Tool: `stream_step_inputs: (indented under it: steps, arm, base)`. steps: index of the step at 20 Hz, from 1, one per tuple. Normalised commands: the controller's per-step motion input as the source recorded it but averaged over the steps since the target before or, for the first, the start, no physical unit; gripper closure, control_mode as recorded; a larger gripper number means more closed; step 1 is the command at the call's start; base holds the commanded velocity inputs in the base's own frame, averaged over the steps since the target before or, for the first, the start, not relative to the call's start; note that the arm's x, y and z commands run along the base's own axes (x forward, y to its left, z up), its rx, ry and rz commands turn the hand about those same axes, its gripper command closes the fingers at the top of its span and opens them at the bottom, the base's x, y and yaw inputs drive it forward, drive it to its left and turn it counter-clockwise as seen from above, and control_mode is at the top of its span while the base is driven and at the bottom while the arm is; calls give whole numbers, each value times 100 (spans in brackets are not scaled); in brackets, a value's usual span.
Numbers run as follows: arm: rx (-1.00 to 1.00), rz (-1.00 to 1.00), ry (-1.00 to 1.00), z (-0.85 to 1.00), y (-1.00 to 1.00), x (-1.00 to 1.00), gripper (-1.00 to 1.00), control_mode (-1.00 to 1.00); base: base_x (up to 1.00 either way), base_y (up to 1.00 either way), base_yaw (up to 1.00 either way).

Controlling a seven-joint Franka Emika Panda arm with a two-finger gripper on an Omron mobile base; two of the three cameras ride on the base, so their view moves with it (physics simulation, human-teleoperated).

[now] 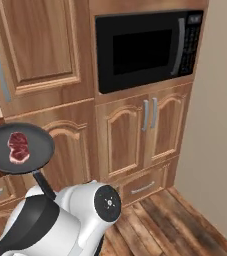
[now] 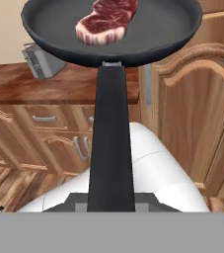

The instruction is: Pick up the pan with the steak in it and place it on the dining table. Then place the steak on the plate.

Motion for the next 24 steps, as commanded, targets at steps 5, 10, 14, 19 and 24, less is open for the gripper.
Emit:
stream_step_inputs:
  steps: [5,10,14,19,24]
  arm:
    - [0,0,0,0,0,0,100,100]
    - [0,0,0,0,0,0,100,100]
    - [0,0,0,0,0,0,100,100]
    - [0,0,0,0,0,0,100,100]
    - [0,0,0,0,0,0,100,100]
  base:
    - [-12,0,49]
    - [-16,0,47]
    - [-22,0,44]
    - [-25,0,43]
    - [-18,0,46]
